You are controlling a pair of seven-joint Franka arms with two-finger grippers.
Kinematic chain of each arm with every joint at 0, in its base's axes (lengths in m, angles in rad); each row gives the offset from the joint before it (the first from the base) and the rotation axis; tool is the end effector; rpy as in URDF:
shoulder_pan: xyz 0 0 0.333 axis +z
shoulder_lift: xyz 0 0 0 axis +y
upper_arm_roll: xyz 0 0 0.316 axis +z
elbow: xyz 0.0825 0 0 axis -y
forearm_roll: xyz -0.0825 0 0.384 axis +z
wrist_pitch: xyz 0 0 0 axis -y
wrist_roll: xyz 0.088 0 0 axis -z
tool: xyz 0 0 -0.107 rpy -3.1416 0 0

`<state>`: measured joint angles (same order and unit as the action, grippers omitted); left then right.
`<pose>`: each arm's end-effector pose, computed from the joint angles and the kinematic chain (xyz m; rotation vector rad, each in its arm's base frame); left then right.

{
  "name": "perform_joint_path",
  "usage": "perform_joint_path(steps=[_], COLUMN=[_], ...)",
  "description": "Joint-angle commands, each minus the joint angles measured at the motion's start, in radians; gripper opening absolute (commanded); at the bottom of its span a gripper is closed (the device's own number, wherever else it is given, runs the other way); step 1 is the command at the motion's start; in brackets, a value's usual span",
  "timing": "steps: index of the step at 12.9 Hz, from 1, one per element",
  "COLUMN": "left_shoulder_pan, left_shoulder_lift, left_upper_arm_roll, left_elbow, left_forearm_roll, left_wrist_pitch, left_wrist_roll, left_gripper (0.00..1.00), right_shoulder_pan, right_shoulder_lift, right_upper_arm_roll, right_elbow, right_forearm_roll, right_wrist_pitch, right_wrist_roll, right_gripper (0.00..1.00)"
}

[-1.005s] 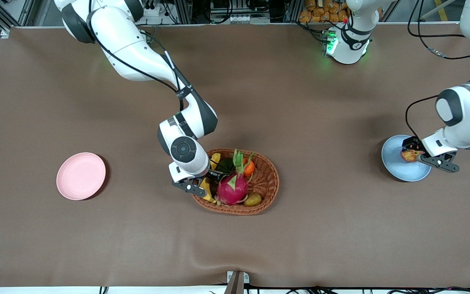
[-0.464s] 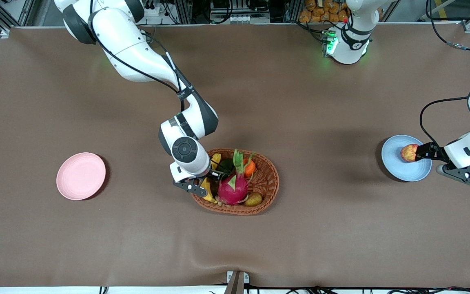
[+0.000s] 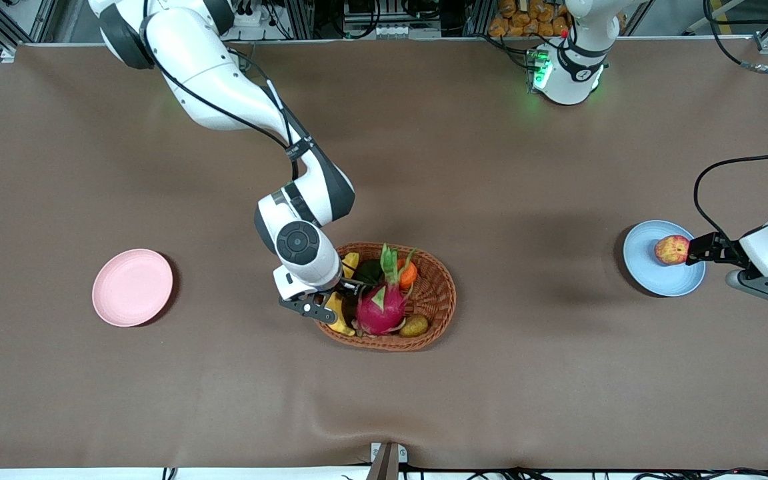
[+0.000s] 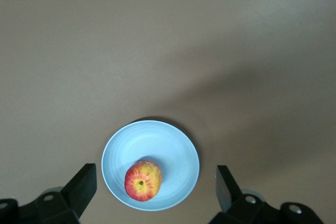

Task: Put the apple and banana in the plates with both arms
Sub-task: 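Lift the banana toward the pink plate while the left gripper withdraws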

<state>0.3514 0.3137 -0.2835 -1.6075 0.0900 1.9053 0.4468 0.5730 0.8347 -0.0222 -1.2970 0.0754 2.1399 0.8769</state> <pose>0.6465 0.0694 0.4523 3.0782 -0.6170 -0.0037 0.6332 0.3974 0.2435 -3.0503 0.5536 0.0380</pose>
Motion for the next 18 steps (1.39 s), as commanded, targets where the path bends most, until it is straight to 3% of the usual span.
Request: perform_joint_path(steps=[1, 2, 4, 7, 9, 11, 13, 15, 18], left_shoulder_pan=[-0.028, -0.073, -0.220, -0.296, -0.389, -0.404, -0.399, -0.396, -0.391], left_shoulder_lift=[-0.040, -0.071, -0.132, -0.221, -0.286, -0.300, -0.387, -0.474, -0.414], left_upper_arm_roll=[-0.016, 0.000, 0.134, 0.217, 0.309, 0.326, 0.326, 0.323, 0.319], left_elbow=[0.053, 0.054, 0.054, 0.054, 0.047, 0.043, -0.009, -0.083, 0.006], left_forearm_roll=[-0.013, -0.019, -0.026, -0.081, -0.114, -0.118, -0.116, -0.107, -0.050], left_wrist_pitch=[-0.113, -0.133, -0.198, -0.262, -0.377, -0.393, -0.440, -0.440, -0.431], left_wrist_roll=[-0.069, -0.092, -0.132, -0.140, -0.146, -0.145, -0.161, -0.216, -0.233], left_gripper=[1.00, 1.00, 1.00, 1.00, 1.00, 1.00, 1.00, 1.00, 1.00], right_shoulder_pan=[-0.004, -0.013, -0.059, -0.119, -0.188, -0.257, -0.344, -0.447, -0.600], right_shoulder_lift=[-0.089, -0.110, -0.158, -0.228, -0.271, -0.334, -0.387, -0.396, -0.382], right_upper_arm_roll=[0.001, 0.001, 0.001, 0.001, 0.001, 0.001, 0.001, 0.001, 0.001], right_elbow=[-0.008, -0.008, -0.010, -0.019, -0.034, -0.111, -0.212, -0.266, -0.324], right_forearm_roll=[-0.017, -0.017, -0.016, -0.016, -0.016, -0.016, -0.017, -0.017, -0.014], right_wrist_pitch=[-0.084, -0.115, -0.178, -0.250, -0.276, -0.285, -0.259, -0.258, -0.232], right_wrist_roll=[-0.013, -0.033, -0.126, -0.212, -0.300, -0.453, -0.528, -0.645, -0.843], right_gripper=[0.28, 0.28, 0.28, 0.28, 0.28, 0.28, 0.17, 0.16, 0.10])
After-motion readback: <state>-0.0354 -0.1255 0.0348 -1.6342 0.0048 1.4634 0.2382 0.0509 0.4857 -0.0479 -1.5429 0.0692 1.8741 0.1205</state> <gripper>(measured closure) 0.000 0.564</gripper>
